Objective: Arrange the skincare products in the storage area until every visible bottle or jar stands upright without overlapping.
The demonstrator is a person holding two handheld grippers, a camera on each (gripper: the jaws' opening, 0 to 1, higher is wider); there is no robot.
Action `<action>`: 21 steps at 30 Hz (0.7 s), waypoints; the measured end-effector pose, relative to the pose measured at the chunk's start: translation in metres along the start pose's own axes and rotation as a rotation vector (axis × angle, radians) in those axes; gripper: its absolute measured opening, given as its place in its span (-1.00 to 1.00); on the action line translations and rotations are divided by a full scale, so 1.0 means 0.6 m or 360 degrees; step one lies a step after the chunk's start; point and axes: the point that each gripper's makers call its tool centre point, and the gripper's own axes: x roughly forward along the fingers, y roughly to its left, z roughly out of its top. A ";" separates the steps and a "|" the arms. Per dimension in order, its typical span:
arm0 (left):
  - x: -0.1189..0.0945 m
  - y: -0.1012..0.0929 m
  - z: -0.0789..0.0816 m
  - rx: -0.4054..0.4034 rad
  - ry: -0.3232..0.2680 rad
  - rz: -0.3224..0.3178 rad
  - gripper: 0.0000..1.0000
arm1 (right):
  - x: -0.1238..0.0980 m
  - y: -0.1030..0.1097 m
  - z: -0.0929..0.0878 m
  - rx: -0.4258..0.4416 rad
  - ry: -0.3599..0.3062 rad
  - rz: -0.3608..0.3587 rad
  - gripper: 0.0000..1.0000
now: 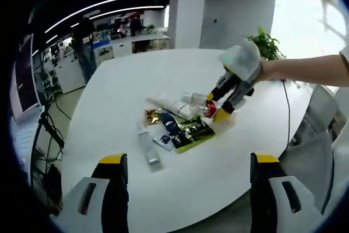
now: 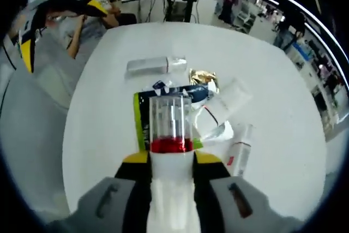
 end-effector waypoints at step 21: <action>0.046 -0.089 0.066 0.0201 -0.0082 -0.0197 0.82 | -0.096 0.005 -0.022 0.0206 -0.0473 -0.0103 -0.45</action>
